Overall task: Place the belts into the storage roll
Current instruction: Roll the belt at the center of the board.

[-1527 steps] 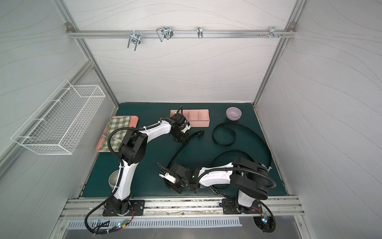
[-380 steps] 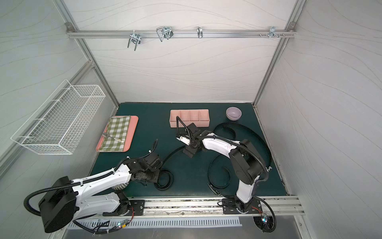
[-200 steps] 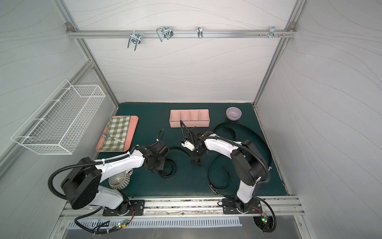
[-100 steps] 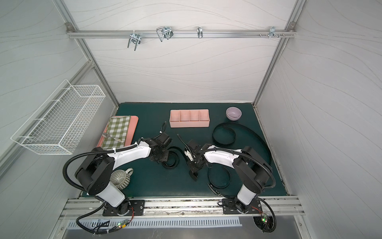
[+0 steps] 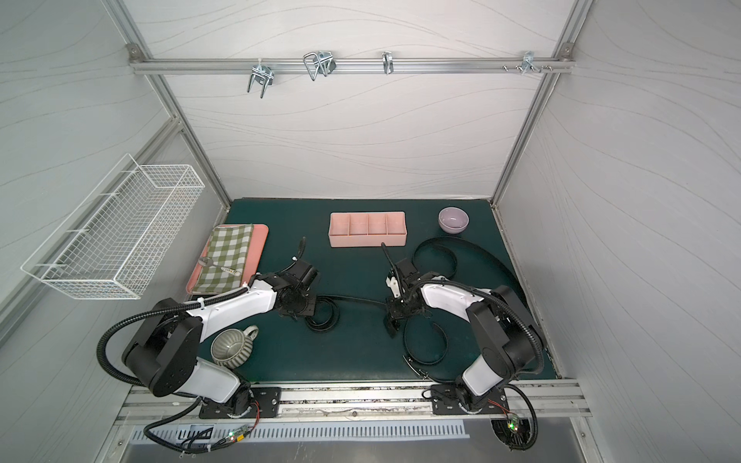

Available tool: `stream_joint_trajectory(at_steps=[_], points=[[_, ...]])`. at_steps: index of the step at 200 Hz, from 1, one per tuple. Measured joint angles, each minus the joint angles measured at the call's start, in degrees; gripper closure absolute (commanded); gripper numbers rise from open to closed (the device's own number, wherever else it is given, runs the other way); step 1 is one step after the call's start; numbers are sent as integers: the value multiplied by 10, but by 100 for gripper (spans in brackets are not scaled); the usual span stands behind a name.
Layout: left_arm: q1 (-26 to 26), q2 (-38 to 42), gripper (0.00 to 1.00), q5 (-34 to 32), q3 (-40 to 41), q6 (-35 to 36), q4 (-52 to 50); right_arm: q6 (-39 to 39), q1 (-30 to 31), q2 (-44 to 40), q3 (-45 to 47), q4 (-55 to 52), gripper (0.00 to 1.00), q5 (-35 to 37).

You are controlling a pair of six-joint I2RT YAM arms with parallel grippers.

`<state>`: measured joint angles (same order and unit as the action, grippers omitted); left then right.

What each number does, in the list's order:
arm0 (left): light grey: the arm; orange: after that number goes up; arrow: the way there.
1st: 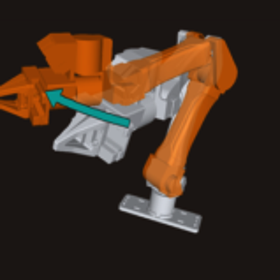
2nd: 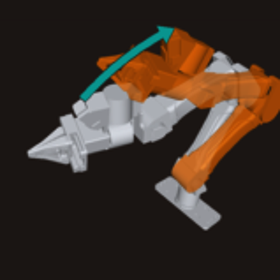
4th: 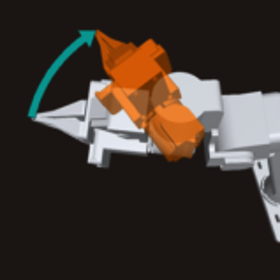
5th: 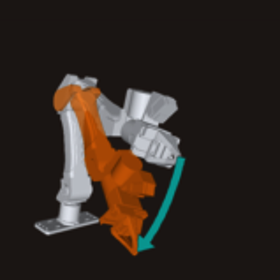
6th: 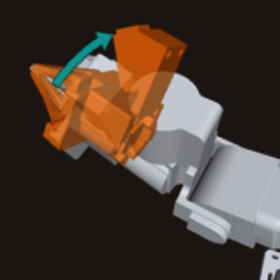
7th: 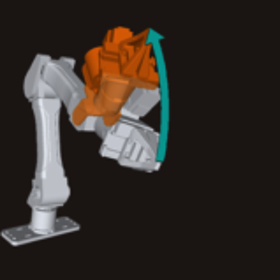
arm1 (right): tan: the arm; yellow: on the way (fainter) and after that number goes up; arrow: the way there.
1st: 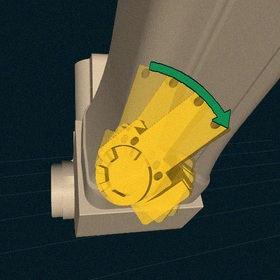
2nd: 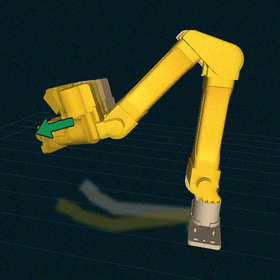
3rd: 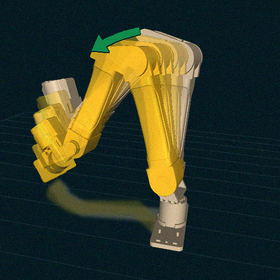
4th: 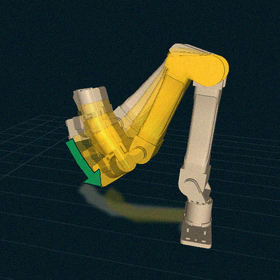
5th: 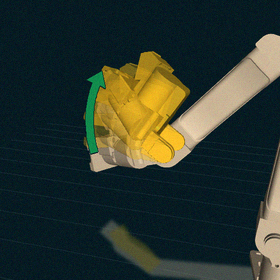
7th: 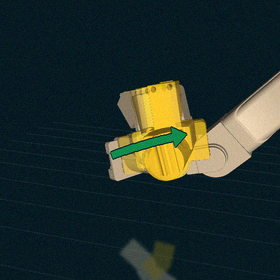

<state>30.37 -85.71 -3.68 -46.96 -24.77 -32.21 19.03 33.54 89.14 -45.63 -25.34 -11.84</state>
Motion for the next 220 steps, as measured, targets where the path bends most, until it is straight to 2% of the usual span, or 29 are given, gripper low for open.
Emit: stream_joint_trajectory(at_steps=[75, 193, 220], points=[[1, 0, 100, 36, 0, 8, 31, -10, -78, -11, -1, -2, 100, -41], [2, -8, 100, 50, 0, 15, 47, -37, -110, 15, -33, -26, 99, -62], [2, -14, 97, 50, 0, 17, 47, -40, -111, 26, -42, -34, 100, -62]])
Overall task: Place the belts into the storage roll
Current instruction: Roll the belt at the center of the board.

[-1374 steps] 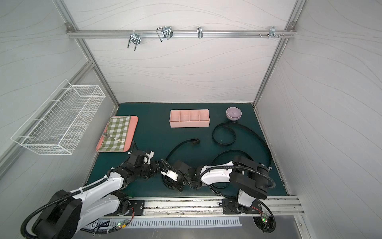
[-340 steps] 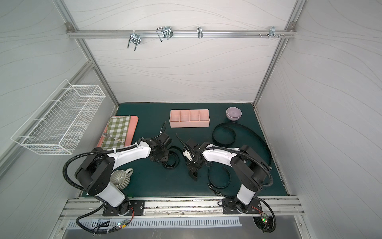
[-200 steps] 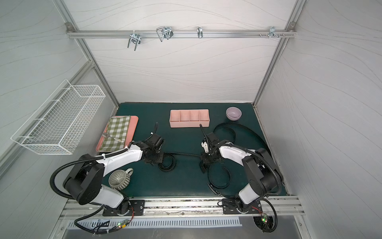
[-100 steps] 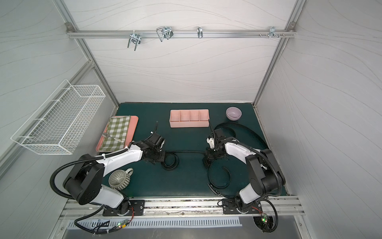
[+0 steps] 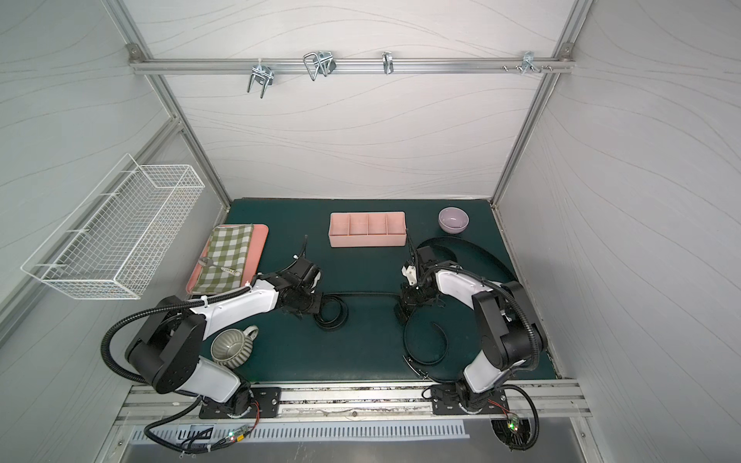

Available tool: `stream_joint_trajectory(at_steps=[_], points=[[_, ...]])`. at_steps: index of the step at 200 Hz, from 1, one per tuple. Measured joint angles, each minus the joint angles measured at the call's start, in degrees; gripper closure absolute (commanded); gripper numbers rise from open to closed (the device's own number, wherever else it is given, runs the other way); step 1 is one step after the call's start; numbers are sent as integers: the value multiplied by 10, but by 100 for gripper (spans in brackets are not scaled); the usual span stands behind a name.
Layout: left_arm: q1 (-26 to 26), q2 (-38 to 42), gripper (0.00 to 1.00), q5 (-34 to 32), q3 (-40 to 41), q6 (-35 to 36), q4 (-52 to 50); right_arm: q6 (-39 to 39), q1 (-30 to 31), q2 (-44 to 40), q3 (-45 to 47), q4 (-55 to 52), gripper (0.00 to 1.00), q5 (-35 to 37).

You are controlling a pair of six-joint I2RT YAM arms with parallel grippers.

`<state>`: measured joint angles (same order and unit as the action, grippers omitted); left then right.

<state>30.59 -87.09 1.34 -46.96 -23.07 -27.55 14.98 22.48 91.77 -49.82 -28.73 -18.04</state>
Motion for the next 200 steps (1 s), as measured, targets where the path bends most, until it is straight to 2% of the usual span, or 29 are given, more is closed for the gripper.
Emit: stream_joint_trajectory(at_steps=[123, 200], points=[[2, -5, 86, 0, -1, 1, 0, -5, -9, 25, -32, -25, 99, 2], [4, -9, 87, 0, -1, 1, 1, -5, -20, 33, -34, -32, 98, 0]])
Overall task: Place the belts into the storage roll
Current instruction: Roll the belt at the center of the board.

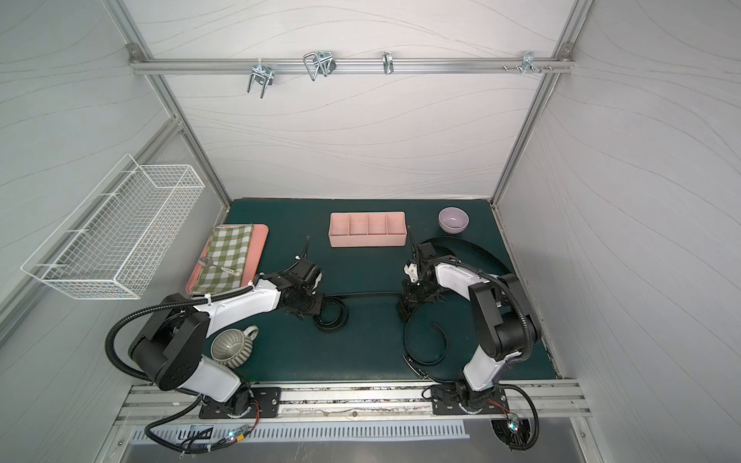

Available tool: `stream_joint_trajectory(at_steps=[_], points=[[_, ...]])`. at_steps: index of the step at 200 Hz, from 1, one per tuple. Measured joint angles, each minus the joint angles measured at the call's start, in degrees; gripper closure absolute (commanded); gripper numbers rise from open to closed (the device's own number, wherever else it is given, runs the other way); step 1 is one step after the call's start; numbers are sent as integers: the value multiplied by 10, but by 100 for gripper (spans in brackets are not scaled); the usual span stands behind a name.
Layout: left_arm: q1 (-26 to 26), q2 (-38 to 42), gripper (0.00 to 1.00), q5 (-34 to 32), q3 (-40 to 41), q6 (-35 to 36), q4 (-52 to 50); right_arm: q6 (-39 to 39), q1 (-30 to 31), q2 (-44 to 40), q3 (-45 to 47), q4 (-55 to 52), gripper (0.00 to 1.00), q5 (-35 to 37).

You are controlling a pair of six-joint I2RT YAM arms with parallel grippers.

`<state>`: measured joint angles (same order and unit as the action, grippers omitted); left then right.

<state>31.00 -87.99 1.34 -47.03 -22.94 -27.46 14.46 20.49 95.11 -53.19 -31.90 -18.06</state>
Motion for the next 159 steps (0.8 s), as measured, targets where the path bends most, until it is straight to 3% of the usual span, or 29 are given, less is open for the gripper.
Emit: stream_joint_trajectory(at_steps=[100, 134, 159], points=[[3, 0, 85, -16, 0, -2, -5, 1, -35, 0, 0, -18, 97, 30], [4, 0, 98, -20, -1, -4, -7, 1, -37, 0, 0, -18, 97, 30], [5, -8, 100, -24, -10, -3, -11, 3, -13, -5, 0, -21, 97, 45]])
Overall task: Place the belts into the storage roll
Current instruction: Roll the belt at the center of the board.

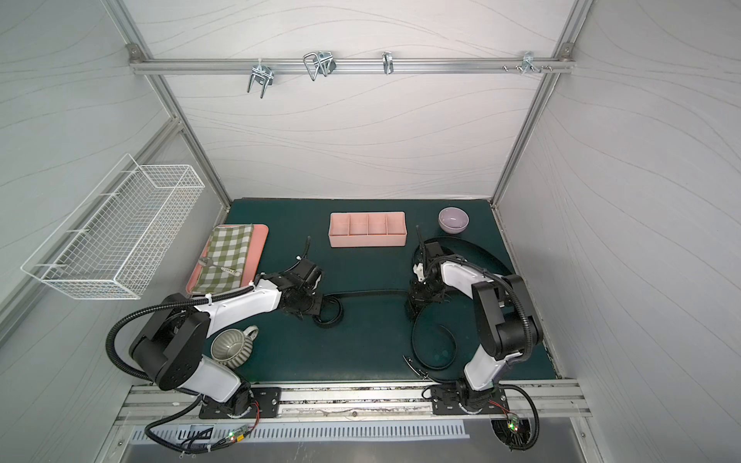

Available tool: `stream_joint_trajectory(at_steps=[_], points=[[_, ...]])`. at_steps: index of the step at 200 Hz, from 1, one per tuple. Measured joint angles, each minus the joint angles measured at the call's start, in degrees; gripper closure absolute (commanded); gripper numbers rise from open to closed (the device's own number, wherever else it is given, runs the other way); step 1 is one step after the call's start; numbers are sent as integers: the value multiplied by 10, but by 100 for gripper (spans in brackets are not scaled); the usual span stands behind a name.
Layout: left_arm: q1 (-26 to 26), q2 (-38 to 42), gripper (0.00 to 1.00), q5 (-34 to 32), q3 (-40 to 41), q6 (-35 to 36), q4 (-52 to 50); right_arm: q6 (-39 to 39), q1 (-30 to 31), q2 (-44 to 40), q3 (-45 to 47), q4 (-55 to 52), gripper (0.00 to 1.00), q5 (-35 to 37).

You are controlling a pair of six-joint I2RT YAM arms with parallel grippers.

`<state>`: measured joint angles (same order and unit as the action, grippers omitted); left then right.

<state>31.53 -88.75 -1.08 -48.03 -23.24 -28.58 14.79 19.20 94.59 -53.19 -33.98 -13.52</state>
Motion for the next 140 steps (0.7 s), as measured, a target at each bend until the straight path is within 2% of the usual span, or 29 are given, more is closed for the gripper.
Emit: stream_joint_trajectory(at_steps=[40, 62, 76, 87, 108, 116, 128, 140], points=[[-5, -70, 100, -51, -82, -4, -37, 42, 122, -27, 10, -10, 97, 33], [-12, -118, 100, -76, -139, -5, -46, 92, 201, -53, 42, 3, 97, 27], [-12, -144, 100, -85, -170, -5, -48, 132, 262, -58, 54, 22, 93, 18], [-13, -160, 100, -89, -190, -6, -50, 162, 311, -58, 55, 43, 85, 8], [-14, -171, 100, -90, -204, -5, -51, 210, 393, -58, 44, 76, 60, -21], [-14, -171, 100, -90, -204, -5, -51, 217, 412, -64, 43, 86, 55, -36], [-14, -171, 100, -90, -204, -5, -51, 229, 410, -89, 52, 95, 44, -55], [-13, -171, 100, -90, -204, -5, -51, 231, 370, -129, 70, 101, 35, -70]])
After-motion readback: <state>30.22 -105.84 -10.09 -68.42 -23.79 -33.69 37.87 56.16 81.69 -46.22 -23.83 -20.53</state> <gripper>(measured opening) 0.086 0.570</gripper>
